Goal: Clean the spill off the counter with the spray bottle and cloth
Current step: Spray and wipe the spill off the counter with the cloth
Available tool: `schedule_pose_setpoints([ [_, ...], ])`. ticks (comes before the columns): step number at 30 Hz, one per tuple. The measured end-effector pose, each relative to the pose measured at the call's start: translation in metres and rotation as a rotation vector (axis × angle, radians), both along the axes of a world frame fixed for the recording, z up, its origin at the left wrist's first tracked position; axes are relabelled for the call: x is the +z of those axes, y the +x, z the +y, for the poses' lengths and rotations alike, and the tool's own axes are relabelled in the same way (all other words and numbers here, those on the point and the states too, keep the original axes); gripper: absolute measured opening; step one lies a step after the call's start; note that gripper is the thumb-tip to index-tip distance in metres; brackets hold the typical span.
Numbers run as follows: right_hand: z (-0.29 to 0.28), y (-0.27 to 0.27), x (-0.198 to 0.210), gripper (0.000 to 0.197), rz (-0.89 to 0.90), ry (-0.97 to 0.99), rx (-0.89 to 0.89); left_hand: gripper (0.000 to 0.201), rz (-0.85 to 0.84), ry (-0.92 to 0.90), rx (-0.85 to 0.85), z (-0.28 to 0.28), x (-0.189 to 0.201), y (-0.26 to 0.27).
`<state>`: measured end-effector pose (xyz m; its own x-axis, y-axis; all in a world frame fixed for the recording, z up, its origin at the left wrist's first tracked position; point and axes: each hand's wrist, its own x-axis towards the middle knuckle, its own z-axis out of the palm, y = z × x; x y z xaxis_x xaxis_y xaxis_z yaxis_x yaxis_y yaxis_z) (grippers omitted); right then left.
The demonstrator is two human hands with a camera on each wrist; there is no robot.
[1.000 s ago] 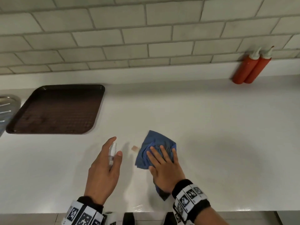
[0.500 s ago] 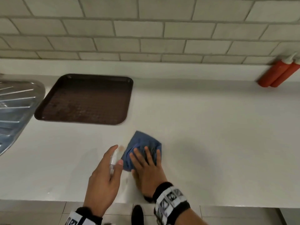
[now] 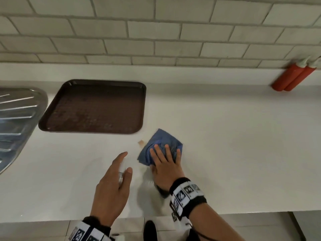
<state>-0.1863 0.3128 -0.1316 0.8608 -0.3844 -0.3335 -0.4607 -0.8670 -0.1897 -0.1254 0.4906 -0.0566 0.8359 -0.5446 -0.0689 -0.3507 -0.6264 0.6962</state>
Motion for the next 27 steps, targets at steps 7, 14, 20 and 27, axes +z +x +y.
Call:
schedule_pose_setpoints([
  [7, 0.022, -0.11, -0.012, 0.052, -0.116, -0.094, 0.065, 0.046, -0.145, 0.005, -0.043, -0.024, 0.003, 0.035],
  [14, -0.038, -0.164, -0.015, 0.057, -0.075, -0.125, -0.207, 0.03, -0.11, 0.113, -0.045, -0.065, -0.003, 0.055],
  [20, -0.108, -0.179, -0.013, 0.057, -0.03, -0.12, -0.352, 0.031, -0.107, 0.117, -0.146, -0.122, -0.001, 0.051],
  [27, -0.174, -0.183, -0.015, 0.078, -0.074, -0.098, -0.396, 0.036, -0.153, 0.072, -0.298, -0.212, 0.011, 0.016],
])
